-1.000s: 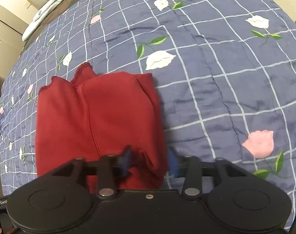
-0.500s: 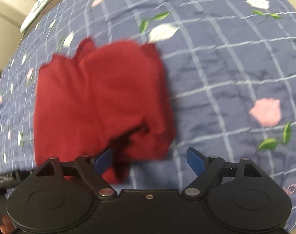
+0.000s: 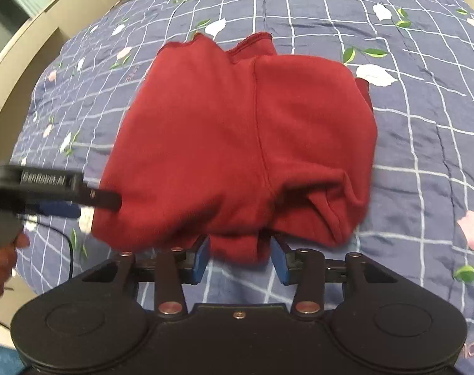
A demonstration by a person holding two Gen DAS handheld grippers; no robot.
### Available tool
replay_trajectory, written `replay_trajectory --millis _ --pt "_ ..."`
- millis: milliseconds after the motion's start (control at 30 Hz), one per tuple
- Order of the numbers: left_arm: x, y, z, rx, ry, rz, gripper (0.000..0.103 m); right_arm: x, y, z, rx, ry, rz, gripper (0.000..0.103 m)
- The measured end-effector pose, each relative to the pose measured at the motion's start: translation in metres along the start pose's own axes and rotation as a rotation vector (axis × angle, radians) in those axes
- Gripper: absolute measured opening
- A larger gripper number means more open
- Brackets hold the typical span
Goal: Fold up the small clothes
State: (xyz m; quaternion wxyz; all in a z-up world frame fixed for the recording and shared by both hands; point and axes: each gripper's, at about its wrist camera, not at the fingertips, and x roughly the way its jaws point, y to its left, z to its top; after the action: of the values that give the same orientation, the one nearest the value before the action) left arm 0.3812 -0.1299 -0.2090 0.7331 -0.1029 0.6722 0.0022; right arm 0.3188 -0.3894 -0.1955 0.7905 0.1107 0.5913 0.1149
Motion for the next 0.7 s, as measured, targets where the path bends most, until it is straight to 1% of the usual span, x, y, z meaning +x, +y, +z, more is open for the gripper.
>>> replay_trajectory --millis 33,100,133,200,300,333,367,433,533,567,600,633,667,700 --pt "0.000 0.000 0.000 0.001 0.000 0.000 0.095 0.003 -0.001 0.004 0.012 -0.005 0.007 0.039" --pt "0.000 0.001 0.000 0.001 0.000 0.001 0.095 0.007 -0.004 0.009 0.045 -0.009 0.020 0.023" --pt "0.000 0.001 0.000 0.000 0.000 0.000 0.095 0.007 -0.005 0.011 0.057 -0.008 0.024 0.009" --pt "-0.001 0.002 0.000 -0.003 -0.001 0.001 0.095 0.004 -0.004 0.010 0.041 -0.005 0.033 0.008" --pt "0.000 0.003 0.000 -0.006 0.000 0.002 0.095 -0.001 0.001 0.006 -0.034 0.005 0.028 0.007" --pt "0.001 0.003 0.000 -0.007 0.001 0.003 0.095 -0.001 0.002 0.004 -0.049 0.012 0.025 0.005" --pt "0.001 0.003 0.000 -0.008 0.001 0.006 0.095 -0.001 0.000 0.004 -0.050 0.022 0.020 0.000" --pt "0.002 0.004 0.000 -0.011 0.003 0.008 0.095 0.003 -0.005 0.000 -0.028 0.045 -0.005 0.000" --pt "0.001 0.004 0.000 -0.009 0.003 0.005 0.094 0.004 -0.016 -0.003 0.032 0.057 0.004 0.000" --pt "0.001 0.003 0.000 -0.003 0.003 0.008 0.094 0.003 -0.017 -0.002 0.035 0.055 0.003 0.002" --pt "0.001 0.003 0.000 -0.001 0.005 0.010 0.094 0.001 -0.018 -0.001 0.041 0.052 0.007 0.008" --pt "0.001 0.002 0.000 -0.001 0.006 0.010 0.094 -0.001 -0.020 0.000 0.053 0.047 0.013 0.016" --pt "0.001 0.002 0.001 -0.002 0.007 0.010 0.094 -0.003 -0.021 0.001 0.070 0.040 0.027 0.022" --pt "0.002 0.002 0.002 -0.002 0.008 0.010 0.094 -0.005 -0.022 0.002 0.082 0.034 0.039 0.024"
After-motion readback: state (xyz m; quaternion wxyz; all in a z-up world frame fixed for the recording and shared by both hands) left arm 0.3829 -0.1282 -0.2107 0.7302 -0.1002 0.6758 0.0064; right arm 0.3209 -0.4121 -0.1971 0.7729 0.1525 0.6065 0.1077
